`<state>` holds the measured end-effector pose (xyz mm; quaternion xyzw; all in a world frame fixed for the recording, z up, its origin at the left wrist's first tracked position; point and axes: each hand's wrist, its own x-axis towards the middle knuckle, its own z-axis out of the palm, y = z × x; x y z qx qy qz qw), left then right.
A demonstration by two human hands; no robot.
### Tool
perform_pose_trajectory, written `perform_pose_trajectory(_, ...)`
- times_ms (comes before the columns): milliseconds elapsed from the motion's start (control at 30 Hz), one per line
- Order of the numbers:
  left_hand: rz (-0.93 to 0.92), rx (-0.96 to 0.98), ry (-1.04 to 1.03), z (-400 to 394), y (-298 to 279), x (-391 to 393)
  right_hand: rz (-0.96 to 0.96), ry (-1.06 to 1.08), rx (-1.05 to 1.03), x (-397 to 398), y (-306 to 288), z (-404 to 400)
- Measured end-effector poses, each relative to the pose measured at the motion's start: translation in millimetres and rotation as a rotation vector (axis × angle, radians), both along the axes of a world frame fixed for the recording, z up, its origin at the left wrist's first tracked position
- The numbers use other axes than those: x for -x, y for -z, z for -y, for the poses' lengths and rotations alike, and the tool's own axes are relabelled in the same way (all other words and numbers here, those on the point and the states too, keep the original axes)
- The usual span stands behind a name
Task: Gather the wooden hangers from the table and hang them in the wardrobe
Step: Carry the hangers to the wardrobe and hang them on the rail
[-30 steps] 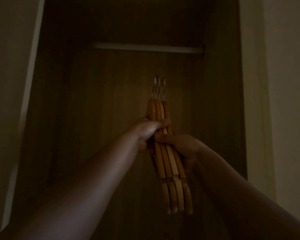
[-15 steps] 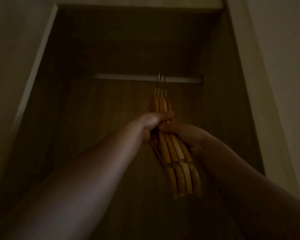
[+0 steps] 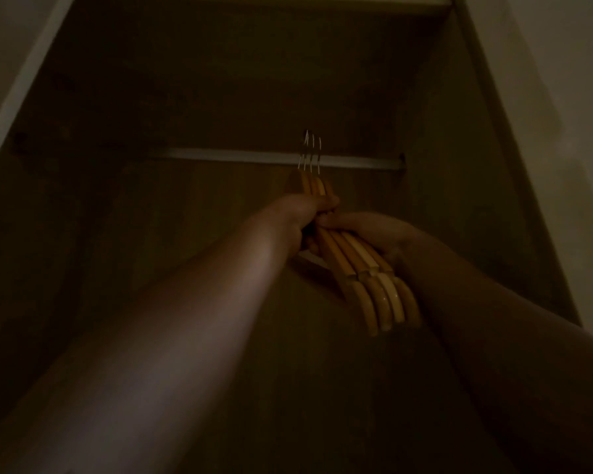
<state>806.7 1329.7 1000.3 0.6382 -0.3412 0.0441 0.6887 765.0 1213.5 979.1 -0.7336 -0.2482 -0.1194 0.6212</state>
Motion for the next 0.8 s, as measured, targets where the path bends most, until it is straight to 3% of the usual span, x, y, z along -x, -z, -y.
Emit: perform_pose_trajectory(800,0.228,-0.033,-0.377,27,-66,-32,0.104,-0.084,0.069,-59,-65,31)
